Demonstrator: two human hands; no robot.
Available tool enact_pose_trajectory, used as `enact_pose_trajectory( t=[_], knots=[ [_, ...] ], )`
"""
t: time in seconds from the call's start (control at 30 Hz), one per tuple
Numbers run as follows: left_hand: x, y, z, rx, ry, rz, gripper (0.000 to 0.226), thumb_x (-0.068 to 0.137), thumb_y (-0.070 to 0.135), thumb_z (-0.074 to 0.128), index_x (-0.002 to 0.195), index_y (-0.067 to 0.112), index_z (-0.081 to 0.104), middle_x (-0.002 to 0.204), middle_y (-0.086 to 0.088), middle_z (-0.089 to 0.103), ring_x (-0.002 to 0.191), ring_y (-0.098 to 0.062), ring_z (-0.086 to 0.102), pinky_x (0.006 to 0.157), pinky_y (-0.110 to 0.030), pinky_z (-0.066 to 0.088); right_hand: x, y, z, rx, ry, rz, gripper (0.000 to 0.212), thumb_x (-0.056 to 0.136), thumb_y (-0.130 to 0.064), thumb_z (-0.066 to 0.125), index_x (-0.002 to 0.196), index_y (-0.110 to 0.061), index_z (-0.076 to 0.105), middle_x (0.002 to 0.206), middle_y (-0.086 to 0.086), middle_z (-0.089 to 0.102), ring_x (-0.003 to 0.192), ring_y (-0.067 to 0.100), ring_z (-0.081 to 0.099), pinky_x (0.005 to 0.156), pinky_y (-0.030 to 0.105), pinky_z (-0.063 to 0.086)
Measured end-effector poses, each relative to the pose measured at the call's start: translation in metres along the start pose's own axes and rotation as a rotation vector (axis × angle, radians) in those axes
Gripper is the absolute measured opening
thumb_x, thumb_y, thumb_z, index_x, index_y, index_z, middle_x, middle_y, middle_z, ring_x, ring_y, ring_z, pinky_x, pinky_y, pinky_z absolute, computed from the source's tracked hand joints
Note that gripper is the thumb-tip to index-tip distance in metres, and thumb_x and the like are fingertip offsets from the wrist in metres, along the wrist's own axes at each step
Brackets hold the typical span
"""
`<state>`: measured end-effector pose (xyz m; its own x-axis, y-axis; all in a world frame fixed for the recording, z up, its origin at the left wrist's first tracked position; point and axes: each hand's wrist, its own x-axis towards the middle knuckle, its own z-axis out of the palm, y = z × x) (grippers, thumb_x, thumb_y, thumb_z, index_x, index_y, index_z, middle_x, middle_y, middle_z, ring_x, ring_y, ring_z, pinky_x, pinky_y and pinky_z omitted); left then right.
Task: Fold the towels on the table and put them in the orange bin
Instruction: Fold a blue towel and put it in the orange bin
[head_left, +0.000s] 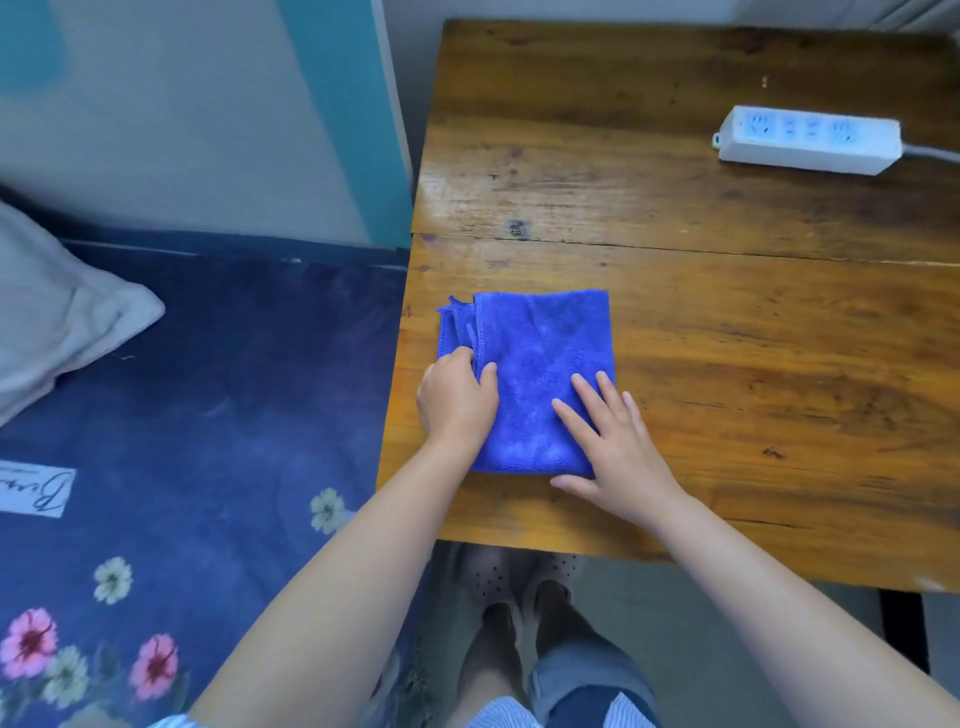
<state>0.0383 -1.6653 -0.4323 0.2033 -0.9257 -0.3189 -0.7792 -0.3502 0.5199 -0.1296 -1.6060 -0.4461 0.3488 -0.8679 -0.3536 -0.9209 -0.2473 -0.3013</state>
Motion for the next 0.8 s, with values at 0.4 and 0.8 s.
enact_pose_trajectory(
  t=[0.4, 0.8],
  knots=[
    [0.012, -0.039, -0.004, -0.085, 0.05, -0.081, 0.026, 0.095, 0.022, 0.042, 0.092, 0.0, 0.055, 0.099, -0.019, 0.06, 0.091, -0.032, 0.052, 0.068, -0.032, 0.034, 0.011, -0.026, 0.018, -0.081, -0.027, -0.045, 0.068, 0.088, -0.051, 0.045, 0.145, -0.026, 0.018, 0.156, 0.007, -0.004, 0.142, 0.033, -0.01, 0.114, 0.048, -0.01],
    [0.043, -0.019, -0.008, -0.373, -0.031, 0.039, 0.007, 0.087, 0.019, 0.057, 0.087, 0.012, 0.056, 0.065, 0.011, 0.042, 0.073, -0.016, 0.044, 0.054, -0.02, 0.029, 0.008, -0.016, 0.018, -0.144, -0.112, -0.056, 0.069, 0.089, -0.049, 0.042, 0.146, -0.03, 0.007, 0.156, 0.001, -0.012, 0.143, 0.025, -0.015, 0.114, 0.045, -0.012]
  ],
)
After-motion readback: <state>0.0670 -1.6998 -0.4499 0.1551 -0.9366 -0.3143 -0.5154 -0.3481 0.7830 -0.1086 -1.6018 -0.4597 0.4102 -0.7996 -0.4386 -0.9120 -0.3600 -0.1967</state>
